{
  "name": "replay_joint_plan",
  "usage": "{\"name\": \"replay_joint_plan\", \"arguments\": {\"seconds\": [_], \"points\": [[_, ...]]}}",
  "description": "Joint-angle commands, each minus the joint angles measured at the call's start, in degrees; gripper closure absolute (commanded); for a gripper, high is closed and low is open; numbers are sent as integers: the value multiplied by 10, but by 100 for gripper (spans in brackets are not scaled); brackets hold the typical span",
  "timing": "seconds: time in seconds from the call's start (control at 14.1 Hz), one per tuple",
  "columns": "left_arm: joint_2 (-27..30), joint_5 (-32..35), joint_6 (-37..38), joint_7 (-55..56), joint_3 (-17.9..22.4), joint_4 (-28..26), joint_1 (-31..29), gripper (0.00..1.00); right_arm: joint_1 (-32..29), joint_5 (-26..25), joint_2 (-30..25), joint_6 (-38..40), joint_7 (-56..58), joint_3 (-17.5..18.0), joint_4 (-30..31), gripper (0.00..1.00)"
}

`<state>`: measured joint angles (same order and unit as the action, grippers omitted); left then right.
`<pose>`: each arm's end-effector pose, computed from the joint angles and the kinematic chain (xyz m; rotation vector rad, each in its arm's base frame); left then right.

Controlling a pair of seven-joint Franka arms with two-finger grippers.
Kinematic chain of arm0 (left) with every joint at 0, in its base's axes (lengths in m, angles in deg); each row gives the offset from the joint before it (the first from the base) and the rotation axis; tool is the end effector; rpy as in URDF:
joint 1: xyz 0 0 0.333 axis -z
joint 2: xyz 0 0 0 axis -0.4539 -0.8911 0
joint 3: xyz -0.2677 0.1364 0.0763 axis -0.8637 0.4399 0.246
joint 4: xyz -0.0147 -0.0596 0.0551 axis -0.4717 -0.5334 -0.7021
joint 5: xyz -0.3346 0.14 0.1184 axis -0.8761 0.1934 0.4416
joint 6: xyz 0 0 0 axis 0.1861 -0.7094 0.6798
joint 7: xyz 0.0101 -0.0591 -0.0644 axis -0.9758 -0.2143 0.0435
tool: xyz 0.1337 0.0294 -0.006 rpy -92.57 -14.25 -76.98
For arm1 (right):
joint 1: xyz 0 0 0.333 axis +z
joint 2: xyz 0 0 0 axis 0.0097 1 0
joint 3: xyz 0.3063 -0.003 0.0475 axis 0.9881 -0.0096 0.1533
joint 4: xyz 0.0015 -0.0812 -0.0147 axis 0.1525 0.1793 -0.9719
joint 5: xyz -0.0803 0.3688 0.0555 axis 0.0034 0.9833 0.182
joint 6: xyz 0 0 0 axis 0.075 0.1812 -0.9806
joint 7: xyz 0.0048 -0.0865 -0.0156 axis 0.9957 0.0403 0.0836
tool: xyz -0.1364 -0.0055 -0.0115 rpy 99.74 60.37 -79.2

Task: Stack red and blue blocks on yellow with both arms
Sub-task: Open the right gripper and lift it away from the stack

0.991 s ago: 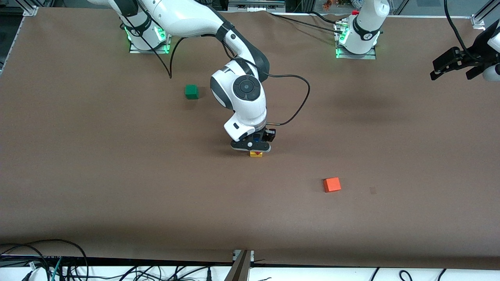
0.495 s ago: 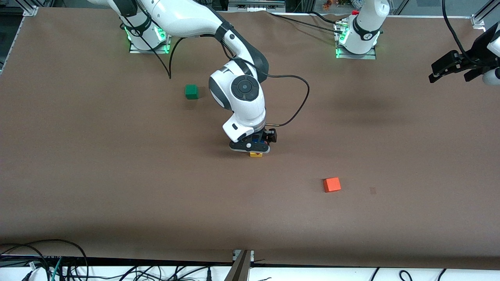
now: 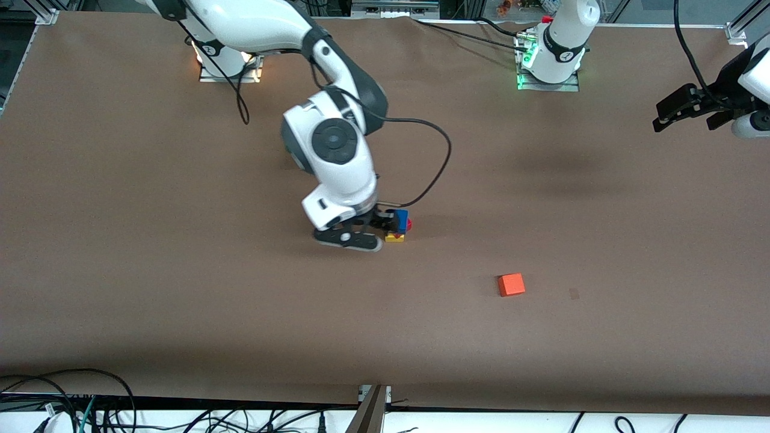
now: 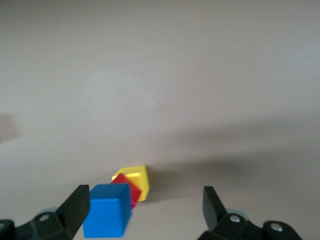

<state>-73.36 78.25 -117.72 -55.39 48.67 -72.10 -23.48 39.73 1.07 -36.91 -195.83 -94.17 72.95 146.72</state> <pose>0.5173 -0.0135 0.6004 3.1226 0.1271 -0.1034 0.6204 0.4408 0.3757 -3.0372 0.2788 -0.1362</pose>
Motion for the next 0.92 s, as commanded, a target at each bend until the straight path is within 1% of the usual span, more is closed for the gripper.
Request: {"name": "replay_joint_plan", "arguments": {"seconds": [0.0,0.07,0.14,0.21,0.28,0.35,0.5,0.57,0.64,0.71,0.78,0.85], "points": [[-16,-10,-2,1,-5,21,-4,0,-55,53,-51,58,78,6,11,0],[-16,-9,-1,0,-5,28,-3,0,-68,66,-64,83,101,4,11,0],[-21,-9,2,-6,-4,45,-4,0,-75,62,-75,108,106,2,11,0],[-29,-11,3,-5,-3,60,-9,0,-78,60,-88,133,104,-7,12,0],[-30,-12,2,-5,-3,67,-10,0,-78,60,-102,153,111,-25,18,0],[-30,-13,-3,-6,-3,66,-11,0,-78,60,-124,156,126,-35,36,0],[-25,-11,-49,-5,-3,59,-12,0,-78,60,-179,154,158,-57,95,0],[-24,-12,-62,-2,-4,49,-13,0,-78,58,-204,154,166,-65,122,0],[-24,-27,-63,-7,-4,47,-21,0,-76,55,-225,151,171,-74,146,0],[-24,-63,-63,-18,-4,47,-40,0,-75,54,-253,149,184,-78,178,0],[-25,-80,-64,-42,-3,47,-46,0,-77,47,-281,143,188,-78,211,0],[-27,-80,-64,-78,-2,46,-47,0,-85,26,-305,146,193,-74,231,0]]}}
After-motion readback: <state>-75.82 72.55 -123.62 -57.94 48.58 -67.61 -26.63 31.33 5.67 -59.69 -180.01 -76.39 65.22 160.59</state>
